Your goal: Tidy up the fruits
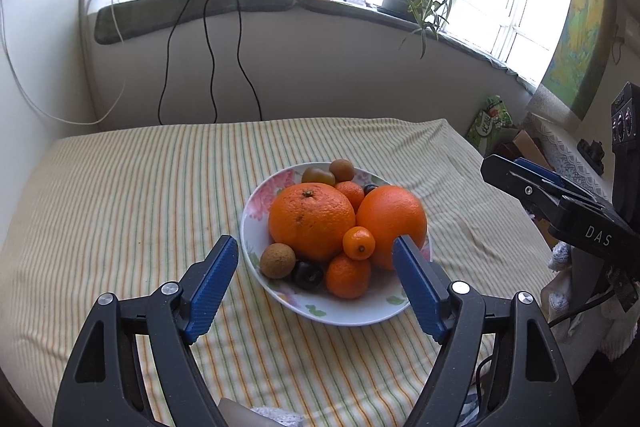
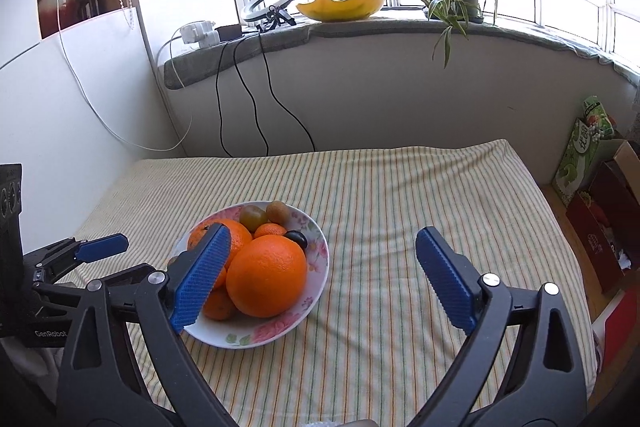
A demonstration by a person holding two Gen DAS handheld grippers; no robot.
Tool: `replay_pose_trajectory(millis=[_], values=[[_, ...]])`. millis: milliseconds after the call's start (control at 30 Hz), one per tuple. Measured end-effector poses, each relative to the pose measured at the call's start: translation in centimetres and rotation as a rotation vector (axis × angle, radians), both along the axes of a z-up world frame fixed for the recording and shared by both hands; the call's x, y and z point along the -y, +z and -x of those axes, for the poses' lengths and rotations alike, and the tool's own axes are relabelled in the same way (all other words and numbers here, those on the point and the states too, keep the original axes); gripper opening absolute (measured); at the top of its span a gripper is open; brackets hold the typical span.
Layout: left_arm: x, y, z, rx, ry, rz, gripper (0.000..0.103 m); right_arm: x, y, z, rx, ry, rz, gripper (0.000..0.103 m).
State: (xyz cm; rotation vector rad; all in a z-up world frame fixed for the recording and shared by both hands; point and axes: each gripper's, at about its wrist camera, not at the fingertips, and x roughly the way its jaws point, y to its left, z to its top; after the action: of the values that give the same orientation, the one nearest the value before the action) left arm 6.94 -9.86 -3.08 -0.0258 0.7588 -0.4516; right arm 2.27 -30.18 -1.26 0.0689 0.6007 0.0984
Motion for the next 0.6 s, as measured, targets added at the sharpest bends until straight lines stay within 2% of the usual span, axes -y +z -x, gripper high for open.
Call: replay_pose_trajectory(millis=[267, 600], values=[[-0.1, 0.0, 0.2, 0.001, 0.007, 0.001, 0.080, 1.2, -0.6, 0.5, -0.009, -0.047, -0.044, 0.096], [0.0, -0.1, 0.2, 0.003, 0.000, -0.004, 0.080, 0.9, -0.9, 0.6, -0.016, -0.047, -0.021, 0.096]])
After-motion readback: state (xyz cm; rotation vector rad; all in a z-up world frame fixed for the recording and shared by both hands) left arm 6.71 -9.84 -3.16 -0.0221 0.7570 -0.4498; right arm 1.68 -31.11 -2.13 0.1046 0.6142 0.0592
